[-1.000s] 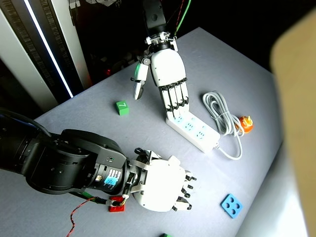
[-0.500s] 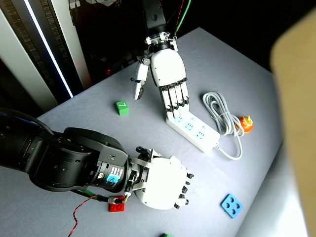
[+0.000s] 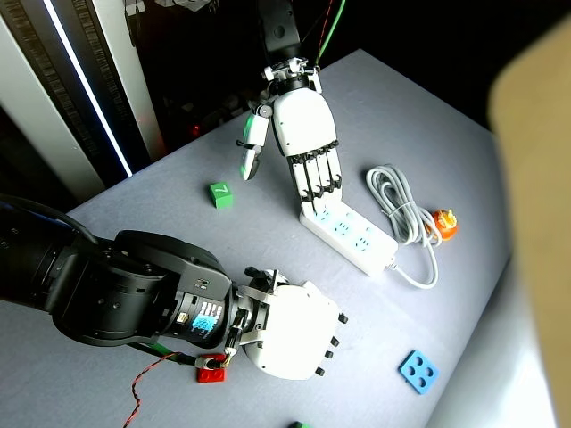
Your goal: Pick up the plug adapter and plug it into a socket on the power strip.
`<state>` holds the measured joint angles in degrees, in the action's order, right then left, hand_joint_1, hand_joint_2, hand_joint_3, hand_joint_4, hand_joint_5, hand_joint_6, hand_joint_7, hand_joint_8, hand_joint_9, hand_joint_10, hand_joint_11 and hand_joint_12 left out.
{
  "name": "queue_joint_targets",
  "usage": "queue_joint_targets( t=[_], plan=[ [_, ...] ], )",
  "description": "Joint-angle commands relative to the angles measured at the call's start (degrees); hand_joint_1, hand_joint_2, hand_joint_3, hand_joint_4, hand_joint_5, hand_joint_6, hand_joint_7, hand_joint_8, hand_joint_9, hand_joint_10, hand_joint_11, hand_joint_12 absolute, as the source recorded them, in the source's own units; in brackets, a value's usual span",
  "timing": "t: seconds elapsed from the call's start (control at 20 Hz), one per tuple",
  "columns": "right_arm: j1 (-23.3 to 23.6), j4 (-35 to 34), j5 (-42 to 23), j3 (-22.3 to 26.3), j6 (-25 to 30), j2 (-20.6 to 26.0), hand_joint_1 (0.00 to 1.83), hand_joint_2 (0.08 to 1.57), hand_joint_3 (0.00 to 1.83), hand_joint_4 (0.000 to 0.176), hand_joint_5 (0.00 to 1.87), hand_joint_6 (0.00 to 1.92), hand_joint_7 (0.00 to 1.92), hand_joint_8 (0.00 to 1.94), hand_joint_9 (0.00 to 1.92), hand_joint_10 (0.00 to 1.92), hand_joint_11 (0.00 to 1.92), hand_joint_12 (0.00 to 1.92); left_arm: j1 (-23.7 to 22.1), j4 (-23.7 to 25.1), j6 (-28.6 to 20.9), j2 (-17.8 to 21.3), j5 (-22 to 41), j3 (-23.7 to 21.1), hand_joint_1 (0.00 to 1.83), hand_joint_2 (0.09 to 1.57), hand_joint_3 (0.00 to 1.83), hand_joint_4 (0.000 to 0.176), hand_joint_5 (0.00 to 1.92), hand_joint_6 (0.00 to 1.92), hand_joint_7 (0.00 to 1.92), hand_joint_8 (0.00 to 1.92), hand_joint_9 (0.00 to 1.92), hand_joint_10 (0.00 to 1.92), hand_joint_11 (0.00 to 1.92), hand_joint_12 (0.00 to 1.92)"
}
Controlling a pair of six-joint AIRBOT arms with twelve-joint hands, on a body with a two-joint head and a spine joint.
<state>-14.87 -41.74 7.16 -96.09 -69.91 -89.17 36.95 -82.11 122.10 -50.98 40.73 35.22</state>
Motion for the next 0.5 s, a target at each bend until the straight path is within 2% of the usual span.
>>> queue_joint_targets(
  t=[0.0, 0.1, 0.25, 0.4, 0.45],
  plan=[
    [0.66, -0.63, -4.05, -0.12, 0.47, 0.99, 1.39, 1.06, 0.00, 0.000, 0.99, 0.88, 1.14, 0.72, 1.07, 0.93, 0.87, 0.85, -0.19, 0.47, -0.08, -0.31, 0.91, 0.31, 0.00, 1.16, 0.00, 0.000, 0.05, 0.00, 0.12, 0.00, 0.13, 0.00, 0.00, 0.34],
    [1.12, 0.32, -3.68, 0.63, 0.03, 2.61, 1.39, 1.05, 0.00, 0.000, 1.00, 0.86, 1.15, 0.70, 1.08, 0.90, 0.89, 0.84, -0.31, 0.47, -0.12, -0.31, 0.91, 0.31, 0.00, 1.16, 0.00, 0.000, 0.04, 0.00, 0.11, 0.00, 0.12, 0.00, 0.00, 0.34],
    [1.95, 10.30, -4.13, 5.37, 0.00, 6.53, 1.39, 1.05, 0.00, 0.000, 1.00, 0.86, 1.16, 0.69, 1.08, 0.90, 0.89, 0.83, -0.33, 0.47, -0.16, -0.30, 0.91, 0.35, 0.00, 1.17, 0.00, 0.000, 0.05, 0.01, 0.12, 0.00, 0.13, 0.00, 0.00, 0.34],
    [3.03, 13.78, -2.91, 9.53, -0.58, 10.22, 1.39, 1.05, 0.00, 0.000, 1.00, 0.88, 1.15, 0.71, 1.06, 0.92, 0.88, 0.84, -0.33, 0.47, -0.21, -0.30, 0.91, 0.43, 0.00, 1.17, 0.00, 0.000, 0.05, 0.00, 0.11, 0.00, 0.12, 0.00, 0.00, 0.32],
    [3.92, 14.56, -1.45, 10.76, -2.40, 11.25, 1.39, 1.06, 0.00, 0.000, 0.99, 0.88, 1.14, 0.73, 1.06, 0.92, 0.87, 0.84, -0.33, 0.47, -0.24, -0.30, 0.91, 0.44, 0.00, 1.16, 0.00, 0.000, 0.04, 0.00, 0.11, 0.00, 0.11, 0.00, 0.00, 0.31]
  ],
)
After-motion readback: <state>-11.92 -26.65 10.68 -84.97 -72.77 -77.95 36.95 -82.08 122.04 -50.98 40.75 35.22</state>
